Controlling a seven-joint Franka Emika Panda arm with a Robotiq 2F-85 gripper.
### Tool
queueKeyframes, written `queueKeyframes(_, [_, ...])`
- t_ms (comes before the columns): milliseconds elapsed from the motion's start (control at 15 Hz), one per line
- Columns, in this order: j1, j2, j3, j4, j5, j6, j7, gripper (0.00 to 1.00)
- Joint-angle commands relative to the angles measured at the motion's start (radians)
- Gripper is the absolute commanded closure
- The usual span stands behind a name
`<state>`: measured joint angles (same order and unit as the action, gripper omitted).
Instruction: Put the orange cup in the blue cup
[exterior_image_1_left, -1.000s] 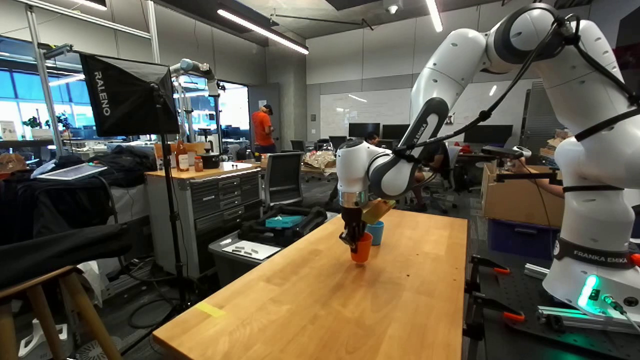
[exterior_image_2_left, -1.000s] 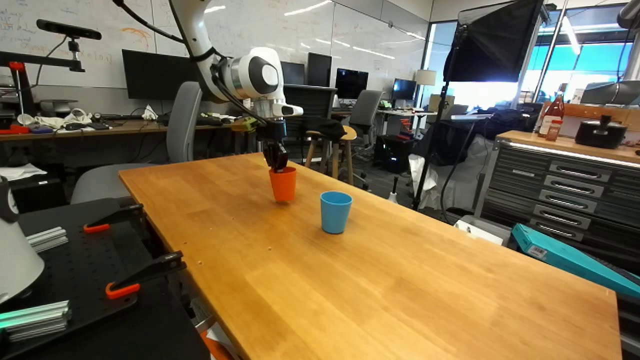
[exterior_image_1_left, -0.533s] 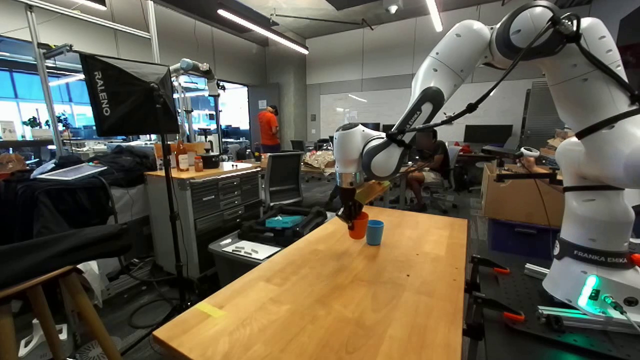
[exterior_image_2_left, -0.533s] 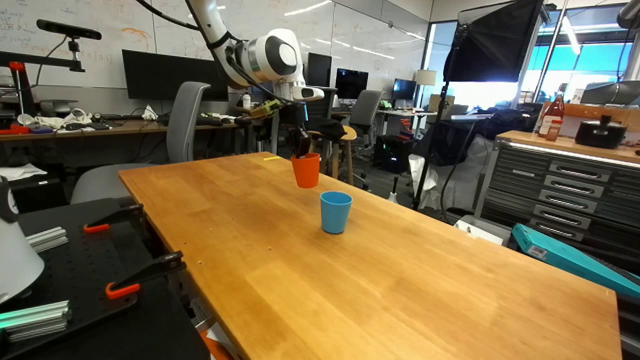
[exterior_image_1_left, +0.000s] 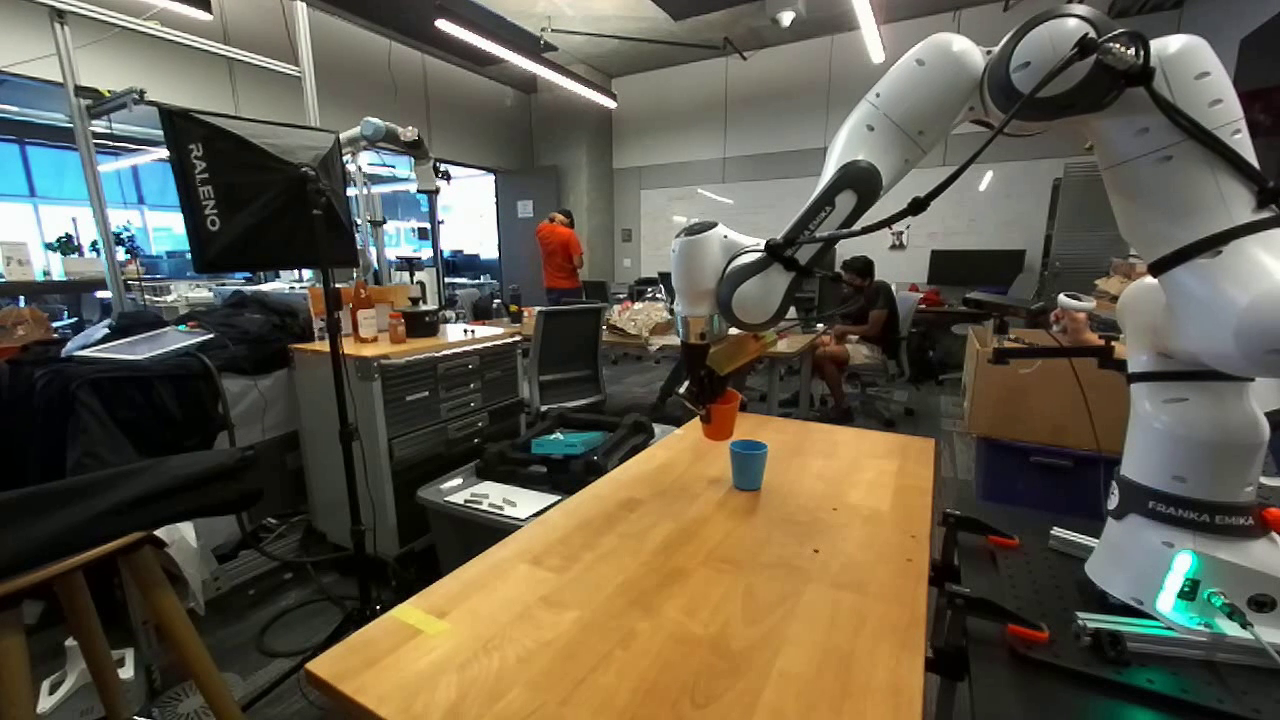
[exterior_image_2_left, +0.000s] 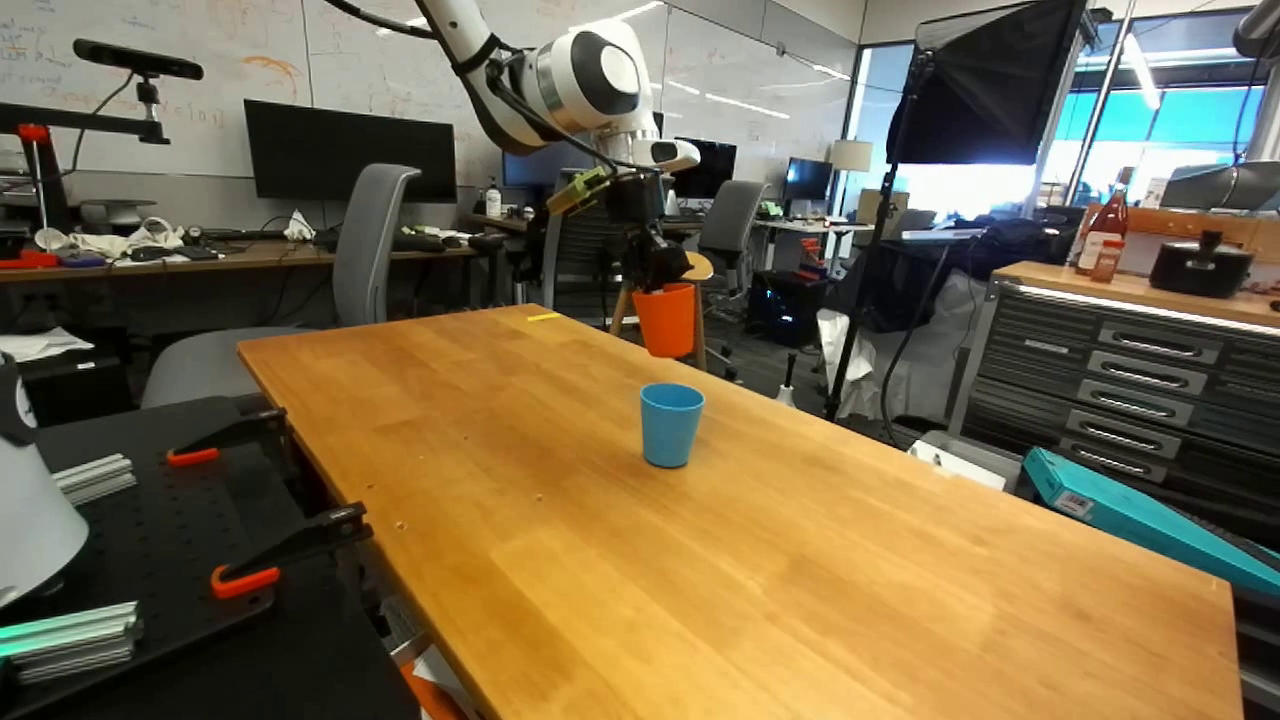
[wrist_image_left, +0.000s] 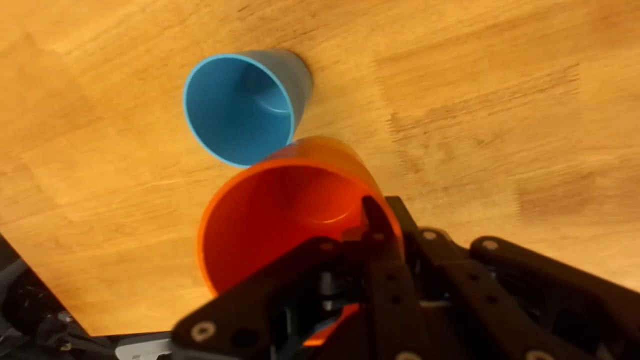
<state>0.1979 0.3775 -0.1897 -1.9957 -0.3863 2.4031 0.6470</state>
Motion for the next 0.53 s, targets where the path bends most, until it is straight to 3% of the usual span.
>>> queueKeyframes(0, [-0.018, -0.028, -0.005, 0.019, -0.034, -0.064, 0.017, 0.99])
queueKeyframes(467, [-0.061, -0.044, -0.005, -0.003, -0.048, -0.148, 0.015, 0.98])
